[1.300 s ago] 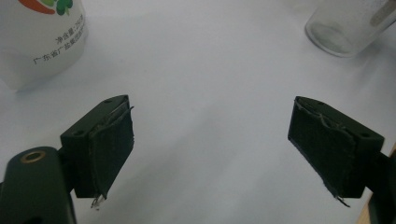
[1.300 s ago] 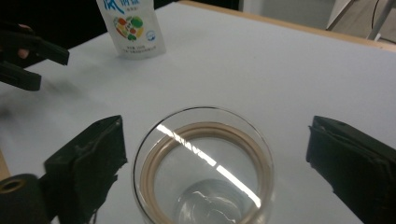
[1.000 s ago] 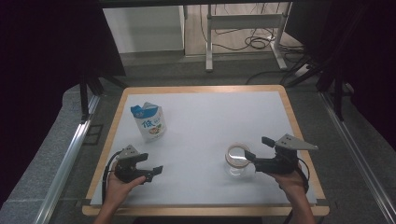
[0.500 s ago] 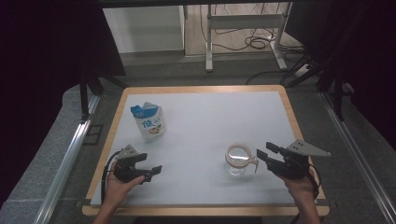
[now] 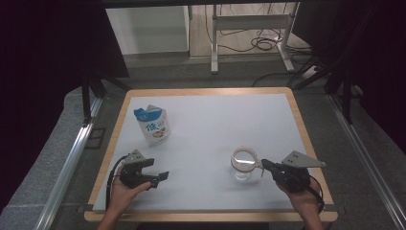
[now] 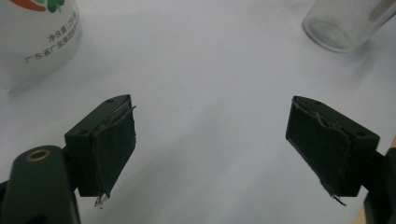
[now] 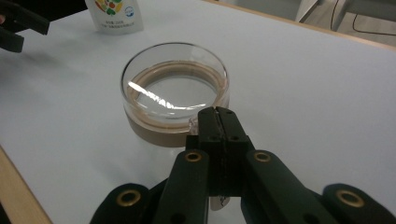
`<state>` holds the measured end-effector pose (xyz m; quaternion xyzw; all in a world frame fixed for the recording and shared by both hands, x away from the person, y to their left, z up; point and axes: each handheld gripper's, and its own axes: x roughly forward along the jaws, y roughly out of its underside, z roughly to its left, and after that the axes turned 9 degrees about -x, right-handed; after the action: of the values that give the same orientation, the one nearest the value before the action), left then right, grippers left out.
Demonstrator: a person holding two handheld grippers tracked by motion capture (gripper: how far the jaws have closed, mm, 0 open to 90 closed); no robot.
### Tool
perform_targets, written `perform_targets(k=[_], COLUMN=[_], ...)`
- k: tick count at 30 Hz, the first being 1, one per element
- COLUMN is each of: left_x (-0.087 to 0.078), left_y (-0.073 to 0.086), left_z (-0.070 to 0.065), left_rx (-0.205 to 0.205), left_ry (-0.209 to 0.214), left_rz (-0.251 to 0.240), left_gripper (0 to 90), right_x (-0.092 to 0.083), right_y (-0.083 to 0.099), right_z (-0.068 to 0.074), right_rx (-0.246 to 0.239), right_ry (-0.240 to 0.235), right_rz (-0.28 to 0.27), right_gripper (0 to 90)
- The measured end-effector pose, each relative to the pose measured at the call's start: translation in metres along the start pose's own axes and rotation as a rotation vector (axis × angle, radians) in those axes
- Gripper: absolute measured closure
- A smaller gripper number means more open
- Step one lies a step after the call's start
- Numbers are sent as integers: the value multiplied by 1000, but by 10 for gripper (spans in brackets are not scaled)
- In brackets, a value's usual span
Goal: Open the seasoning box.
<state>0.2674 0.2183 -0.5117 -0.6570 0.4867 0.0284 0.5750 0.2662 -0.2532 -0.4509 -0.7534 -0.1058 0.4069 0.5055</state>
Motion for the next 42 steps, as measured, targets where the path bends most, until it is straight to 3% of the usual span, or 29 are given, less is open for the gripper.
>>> perform_targets(k=[9, 15, 27, 31, 35, 36, 37, 38, 39, 40, 42], left_x=[1, 3, 4, 6, 16, 27, 27, 41, 48, 48, 69], left_y=[0, 0, 0, 0, -9, -20, -20, -32, -39, -39, -55], left_z=[-1, -4, -4, -8, -29, -47, -47, -66, -74, -74, -92], left_rx=[4, 8, 11, 14, 46, 84, 84, 113, 119, 119, 132], left_ry=[4, 7, 7, 13, 57, 90, 90, 138, 161, 161, 222], left_rz=[5, 13, 16, -5, -44, -54, -54, -59, -56, -56, -26], left_gripper=[163, 163, 163, 245, 424, 509, 560, 613, 649, 674, 687], right_x=[-1, 5, 6, 5, 6, 7, 7, 7, 7, 7, 9], right_y=[-1, -5, -3, -1, -1, -2, -2, -2, -2, -2, -4], right_z=[5, -4, -2, -2, -1, -1, -1, -1, 0, 0, 2], right_rx=[-17, 12, 3, 6, 4, 3, 3, 0, 3, 3, -6], right_ry=[7, 21, 31, 33, 32, 27, 27, 25, 16, 16, 13], right_rz=[-9, -23, -22, -24, -29, -32, -32, -36, -39, -39, -38], right_gripper=[900, 900, 900, 900, 900, 900, 900, 900, 900, 900, 900])
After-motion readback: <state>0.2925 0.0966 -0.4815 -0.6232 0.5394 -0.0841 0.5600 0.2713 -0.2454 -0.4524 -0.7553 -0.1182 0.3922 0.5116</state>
